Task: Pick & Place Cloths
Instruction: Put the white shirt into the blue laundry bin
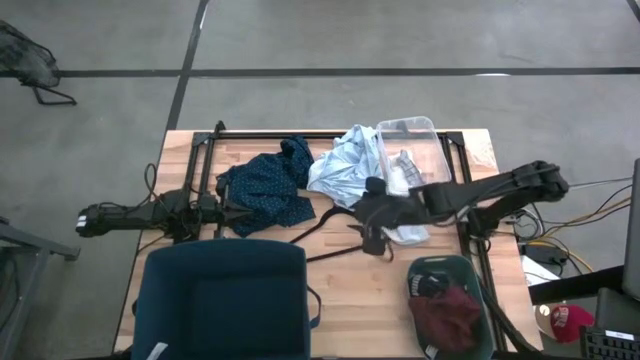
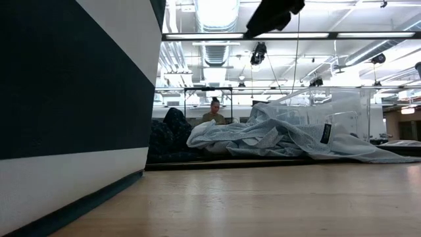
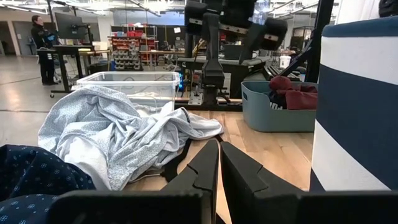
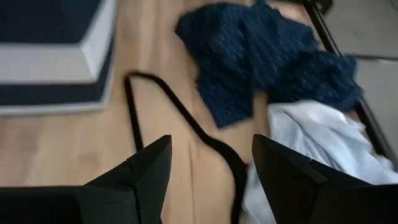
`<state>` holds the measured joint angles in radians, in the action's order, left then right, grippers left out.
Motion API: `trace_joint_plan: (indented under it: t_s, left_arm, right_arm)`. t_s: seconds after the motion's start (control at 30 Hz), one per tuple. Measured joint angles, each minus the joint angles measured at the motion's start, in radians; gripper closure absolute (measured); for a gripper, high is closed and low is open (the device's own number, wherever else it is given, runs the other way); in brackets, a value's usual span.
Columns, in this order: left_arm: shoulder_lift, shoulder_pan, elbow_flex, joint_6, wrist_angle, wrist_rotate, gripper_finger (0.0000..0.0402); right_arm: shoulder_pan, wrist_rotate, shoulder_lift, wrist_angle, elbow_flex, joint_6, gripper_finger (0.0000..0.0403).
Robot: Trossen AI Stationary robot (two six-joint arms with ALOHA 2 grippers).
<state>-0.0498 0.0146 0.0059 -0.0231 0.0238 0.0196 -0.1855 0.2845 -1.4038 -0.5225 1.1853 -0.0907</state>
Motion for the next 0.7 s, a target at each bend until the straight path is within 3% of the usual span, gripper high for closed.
trace_joint_plan:
  t_s: [0.13, 0.4, 0.7]
  left_arm:
    - [0.000, 0.000, 0.000, 0.000, 0.000, 0.000, 0.0378]
    - [0.000, 0.000, 0.000, 0.000, 0.000, 0.000, 0.0378]
    - [0.000, 0.000, 0.000, 0.000, 0.000, 0.000, 0.0378]
  right_arm:
    - [0.040, -0.012, 0.098, 0.118, -0.109, 0.013, 0.0184]
    - [0.053, 0.004, 0.243, 0.147, -0.277, -0.020, 0.0176]
    - [0.053, 0.009, 0.261, 0.184, -0.357, -0.059, 0.0163]
